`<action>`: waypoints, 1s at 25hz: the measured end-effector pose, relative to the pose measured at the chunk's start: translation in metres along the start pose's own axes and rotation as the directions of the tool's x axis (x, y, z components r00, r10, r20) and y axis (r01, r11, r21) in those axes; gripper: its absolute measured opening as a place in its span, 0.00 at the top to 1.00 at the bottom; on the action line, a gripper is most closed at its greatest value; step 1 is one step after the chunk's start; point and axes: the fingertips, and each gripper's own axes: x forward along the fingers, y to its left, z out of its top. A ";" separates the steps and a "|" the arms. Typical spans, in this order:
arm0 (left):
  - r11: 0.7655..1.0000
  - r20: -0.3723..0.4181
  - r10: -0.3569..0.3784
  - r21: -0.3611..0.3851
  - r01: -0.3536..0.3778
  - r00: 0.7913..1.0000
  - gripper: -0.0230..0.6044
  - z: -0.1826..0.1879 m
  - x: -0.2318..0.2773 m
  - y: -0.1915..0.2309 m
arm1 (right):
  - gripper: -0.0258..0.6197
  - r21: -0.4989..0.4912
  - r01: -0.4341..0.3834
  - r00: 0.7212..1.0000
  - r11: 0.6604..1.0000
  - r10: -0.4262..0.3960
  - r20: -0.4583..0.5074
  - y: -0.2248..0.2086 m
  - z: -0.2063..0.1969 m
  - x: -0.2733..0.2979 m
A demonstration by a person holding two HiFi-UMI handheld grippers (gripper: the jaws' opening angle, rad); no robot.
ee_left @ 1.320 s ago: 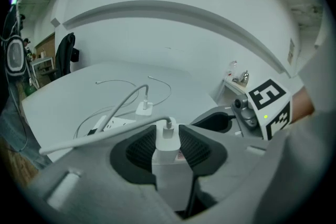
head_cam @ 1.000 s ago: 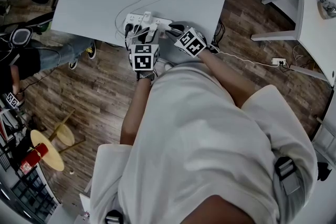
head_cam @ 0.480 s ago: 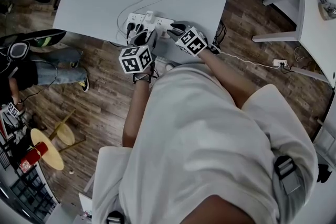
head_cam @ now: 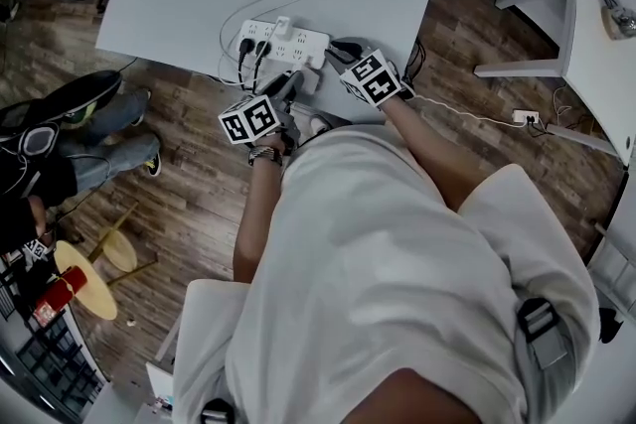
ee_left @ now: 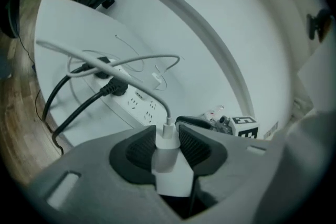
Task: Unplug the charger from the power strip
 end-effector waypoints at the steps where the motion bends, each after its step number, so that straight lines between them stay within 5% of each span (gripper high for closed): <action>1: 0.999 0.007 -0.006 -0.035 0.006 1.000 0.74 -0.001 0.002 0.003 | 0.83 0.002 -0.002 1.000 1.000 0.002 -0.001 0.001 0.000 0.000; 4: 0.995 0.010 -0.002 -0.097 0.003 1.000 0.74 -0.002 0.007 0.010 | 0.83 0.000 -0.007 1.000 1.000 0.007 -0.007 0.004 -0.002 0.000; 8: 0.996 0.016 0.032 -0.085 -0.030 0.999 0.73 0.003 0.006 0.013 | 0.83 -0.004 -0.002 1.000 1.000 0.002 -0.002 0.005 0.004 0.000; 16: 0.972 -0.048 0.224 0.088 -0.219 0.973 0.61 0.009 -0.009 0.034 | 0.83 -0.003 0.000 1.000 1.000 0.000 0.011 0.006 0.013 -0.003; 25: 0.932 -0.179 0.303 0.258 -0.253 0.936 0.58 -0.011 -0.024 0.044 | 0.83 0.005 -0.004 1.000 1.000 0.004 0.005 0.009 0.013 -0.006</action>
